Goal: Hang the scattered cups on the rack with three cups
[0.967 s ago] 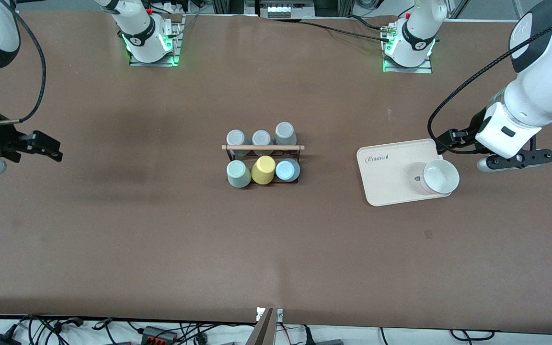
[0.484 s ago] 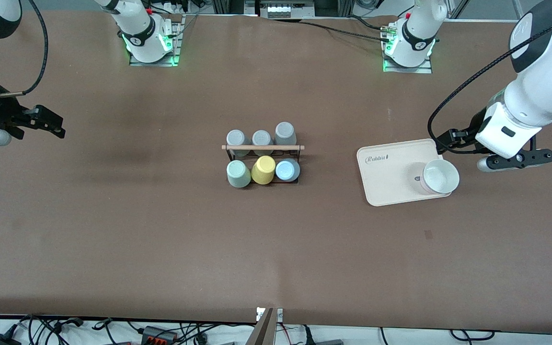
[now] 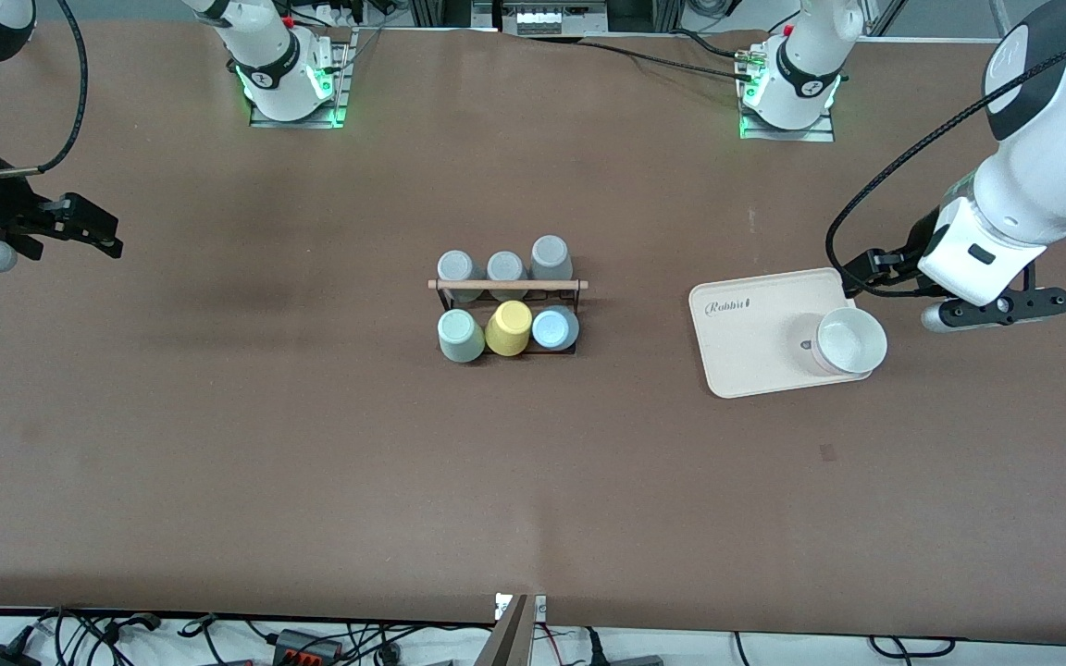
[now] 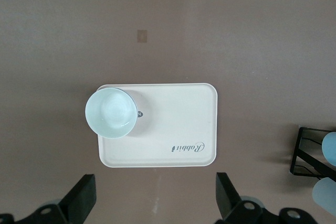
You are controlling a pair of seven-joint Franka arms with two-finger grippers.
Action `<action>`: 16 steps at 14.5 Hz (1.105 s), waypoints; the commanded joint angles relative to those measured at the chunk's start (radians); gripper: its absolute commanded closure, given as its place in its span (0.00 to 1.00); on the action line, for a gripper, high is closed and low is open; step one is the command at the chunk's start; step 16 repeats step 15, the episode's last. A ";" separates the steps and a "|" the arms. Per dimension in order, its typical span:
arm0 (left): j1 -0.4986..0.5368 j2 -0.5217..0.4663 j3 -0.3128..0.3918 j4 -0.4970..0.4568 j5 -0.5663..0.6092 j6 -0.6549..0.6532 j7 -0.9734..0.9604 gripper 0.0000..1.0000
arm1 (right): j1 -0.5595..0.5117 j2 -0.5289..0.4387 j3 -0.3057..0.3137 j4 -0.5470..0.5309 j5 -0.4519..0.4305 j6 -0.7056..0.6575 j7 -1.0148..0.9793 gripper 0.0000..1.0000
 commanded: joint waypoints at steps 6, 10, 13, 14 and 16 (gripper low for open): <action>0.014 -0.015 -0.007 -0.009 -0.018 -0.003 0.024 0.00 | -0.013 -0.018 0.010 -0.027 -0.005 0.006 -0.015 0.00; 0.014 -0.015 -0.007 -0.009 -0.018 -0.003 0.024 0.00 | -0.013 -0.019 0.010 -0.027 0.000 -0.004 -0.011 0.00; 0.014 -0.015 -0.007 -0.009 -0.018 -0.003 0.024 0.00 | -0.013 -0.022 0.010 -0.027 0.000 -0.009 -0.006 0.00; 0.014 -0.015 -0.007 -0.009 -0.018 -0.003 0.024 0.00 | -0.013 -0.022 0.010 -0.027 0.000 -0.010 -0.006 0.00; 0.014 -0.015 -0.007 -0.009 -0.018 -0.003 0.024 0.00 | -0.012 -0.022 0.010 -0.025 0.000 -0.012 -0.008 0.00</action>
